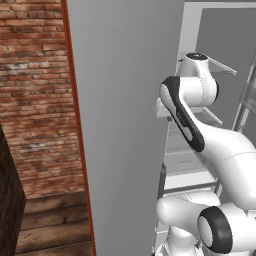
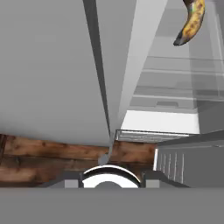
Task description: Pick up both bananas from the fridge and place them inside the tupperware on the counter.
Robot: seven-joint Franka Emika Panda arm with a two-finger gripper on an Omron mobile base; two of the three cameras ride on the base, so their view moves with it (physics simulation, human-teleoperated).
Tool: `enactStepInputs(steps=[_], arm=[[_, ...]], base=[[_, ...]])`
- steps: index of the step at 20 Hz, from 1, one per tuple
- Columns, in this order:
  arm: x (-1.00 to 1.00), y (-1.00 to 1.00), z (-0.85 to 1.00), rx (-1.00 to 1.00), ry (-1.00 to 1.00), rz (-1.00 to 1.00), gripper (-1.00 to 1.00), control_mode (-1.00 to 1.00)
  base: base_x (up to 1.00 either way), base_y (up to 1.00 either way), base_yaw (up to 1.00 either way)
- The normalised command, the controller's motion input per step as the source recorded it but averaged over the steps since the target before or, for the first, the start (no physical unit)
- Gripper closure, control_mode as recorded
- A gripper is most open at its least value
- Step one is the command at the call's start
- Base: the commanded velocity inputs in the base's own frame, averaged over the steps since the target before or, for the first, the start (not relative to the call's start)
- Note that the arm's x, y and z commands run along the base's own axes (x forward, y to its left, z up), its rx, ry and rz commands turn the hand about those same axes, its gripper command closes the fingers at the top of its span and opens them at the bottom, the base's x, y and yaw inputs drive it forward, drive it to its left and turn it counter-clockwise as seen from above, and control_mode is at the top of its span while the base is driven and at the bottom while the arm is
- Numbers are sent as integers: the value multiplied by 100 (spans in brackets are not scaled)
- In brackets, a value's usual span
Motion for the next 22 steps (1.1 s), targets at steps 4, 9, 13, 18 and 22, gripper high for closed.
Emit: enactStepInputs(steps=[4, 9, 13, 18, 22], arm=[[-4, -19, -1, 0, -37, 0, -100, -100], [-12, -72, -12, 12, -36, 0, -100, -100], [-1, -44, -9, 7, -6, -3, -100, -100], [34, -32, 0, 7, 16, -24, -100, -100], [51, -30, 0, 8, 11, -24, -100, -100]], base=[[0, 0, 0], [0, 0, 0], [0, 0, 0], [0, 0, 0], [0, 0, 0]])
